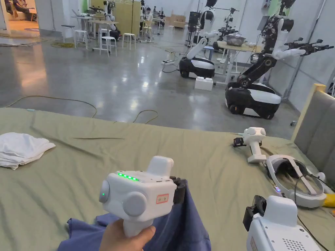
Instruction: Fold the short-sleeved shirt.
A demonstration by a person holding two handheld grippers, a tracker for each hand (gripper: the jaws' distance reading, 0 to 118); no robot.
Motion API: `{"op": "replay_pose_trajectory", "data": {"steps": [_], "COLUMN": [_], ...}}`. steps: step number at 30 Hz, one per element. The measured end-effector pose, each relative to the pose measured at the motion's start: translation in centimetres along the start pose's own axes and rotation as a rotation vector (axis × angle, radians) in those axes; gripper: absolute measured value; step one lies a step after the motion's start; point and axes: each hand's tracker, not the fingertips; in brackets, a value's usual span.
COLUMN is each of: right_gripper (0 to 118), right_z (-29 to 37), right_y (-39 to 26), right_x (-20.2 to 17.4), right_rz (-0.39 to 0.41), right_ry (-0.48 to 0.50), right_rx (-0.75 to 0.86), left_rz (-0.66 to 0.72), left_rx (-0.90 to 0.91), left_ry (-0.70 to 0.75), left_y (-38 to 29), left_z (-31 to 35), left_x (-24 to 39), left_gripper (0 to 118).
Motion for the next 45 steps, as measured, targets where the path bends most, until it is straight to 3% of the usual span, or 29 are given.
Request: {"op": "replay_pose_trajectory", "data": {"steps": [5, 14, 18, 19, 21, 23, 29, 41, 43, 45], "right_gripper": [3, 3, 3, 3, 3, 3, 2, 2, 2, 2], "right_z": [0.0, 0.7, 1.0, 1.1, 1.3, 1.6, 1.6, 0.1, -0.2, -0.6], "right_y": [-0.7, -0.2, 0.2, 0.3, 0.6, 0.9, 1.8, -0.2, -0.7, -1.1], "right_x": [0.9, -0.7, -2.4, -2.8, -3.6, -4.3, -5.9, -5.9, -5.7, -5.4], "right_rz": [-0.002, 0.008, 0.024, 0.028, 0.028, 0.021, 0.012, 0.042, 0.044, 0.048], "right_ry": [-0.014, 0.036, 0.065, 0.067, 0.070, 0.081, 0.116, 0.155, 0.151, 0.144], "right_rx": [-0.027, -0.008, 0.029, 0.041, 0.064, 0.095, 0.122, 0.022, -0.001, -0.023], "left_rz": [0.025, 0.068, 0.040, 0.035, 0.021, 0.017, 0.054, 0.412, 0.458, 0.495], "left_rx": [-0.029, 0.160, 0.233, 0.255, 0.292, 0.317, 0.280, -0.104, -0.175, -0.214], "left_ry": [-0.014, 0.156, 0.272, 0.304, 0.373, 0.469, 0.545, 0.472, 0.464, 0.444], "left_y": [-2.9, -2.6, -3.1, -3.3, -3.8, -4.4, -4.5, -8.5, -8.3, -8.3], "left_z": [-0.9, 5.7, 9.3, 10.2, 11.8, 13.2, 16.0, 10.6, 8.6, 6.8], "left_x": [0.5, -2.8, -4.6, -4.9, -5.4, -5.9, -10.1, -22.8, -23.9, -25.2], "left_gripper": [57, 59, 52, 44, 14, 2, 0, 0, 10, 48]}}
